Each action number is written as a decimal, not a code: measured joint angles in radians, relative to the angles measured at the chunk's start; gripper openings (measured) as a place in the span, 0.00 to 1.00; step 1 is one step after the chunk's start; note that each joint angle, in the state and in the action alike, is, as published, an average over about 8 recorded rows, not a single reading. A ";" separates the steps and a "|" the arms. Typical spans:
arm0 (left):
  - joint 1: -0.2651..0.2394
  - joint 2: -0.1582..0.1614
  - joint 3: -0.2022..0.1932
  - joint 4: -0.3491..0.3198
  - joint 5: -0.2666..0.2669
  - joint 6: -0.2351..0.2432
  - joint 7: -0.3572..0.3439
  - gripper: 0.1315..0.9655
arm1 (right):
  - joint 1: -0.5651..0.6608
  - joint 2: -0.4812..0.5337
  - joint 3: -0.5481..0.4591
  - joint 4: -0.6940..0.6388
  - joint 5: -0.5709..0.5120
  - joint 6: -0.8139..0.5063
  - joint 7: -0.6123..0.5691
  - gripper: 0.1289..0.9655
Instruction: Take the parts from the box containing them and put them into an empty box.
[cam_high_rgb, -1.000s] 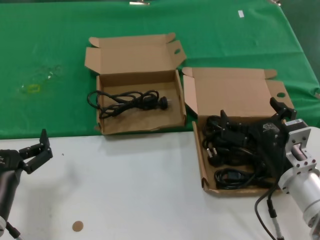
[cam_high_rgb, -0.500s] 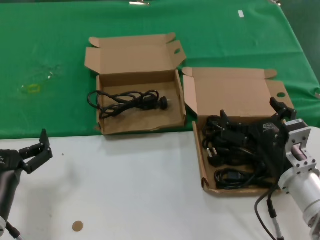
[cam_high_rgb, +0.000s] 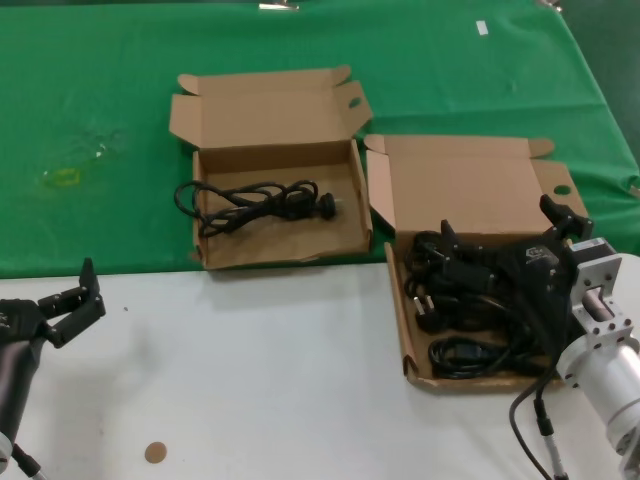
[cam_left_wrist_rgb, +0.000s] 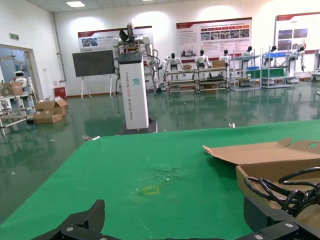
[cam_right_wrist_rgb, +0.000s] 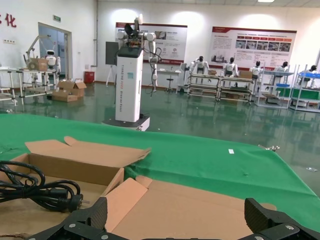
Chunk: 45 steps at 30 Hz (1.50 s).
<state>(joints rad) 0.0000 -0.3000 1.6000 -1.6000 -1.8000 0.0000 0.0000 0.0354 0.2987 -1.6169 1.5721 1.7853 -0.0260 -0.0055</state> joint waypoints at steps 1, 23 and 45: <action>0.000 0.000 0.000 0.000 0.000 0.000 0.000 1.00 | 0.000 0.000 0.000 0.000 0.000 0.000 0.000 1.00; 0.000 0.000 0.000 0.000 0.000 0.000 0.000 1.00 | 0.000 0.000 0.000 0.000 0.000 0.000 0.000 1.00; 0.000 0.000 0.000 0.000 0.000 0.000 0.000 1.00 | 0.000 0.000 0.000 0.000 0.000 0.000 0.000 1.00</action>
<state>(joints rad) 0.0000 -0.3000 1.6000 -1.6000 -1.8000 0.0000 0.0000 0.0354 0.2987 -1.6169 1.5721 1.7853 -0.0260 -0.0055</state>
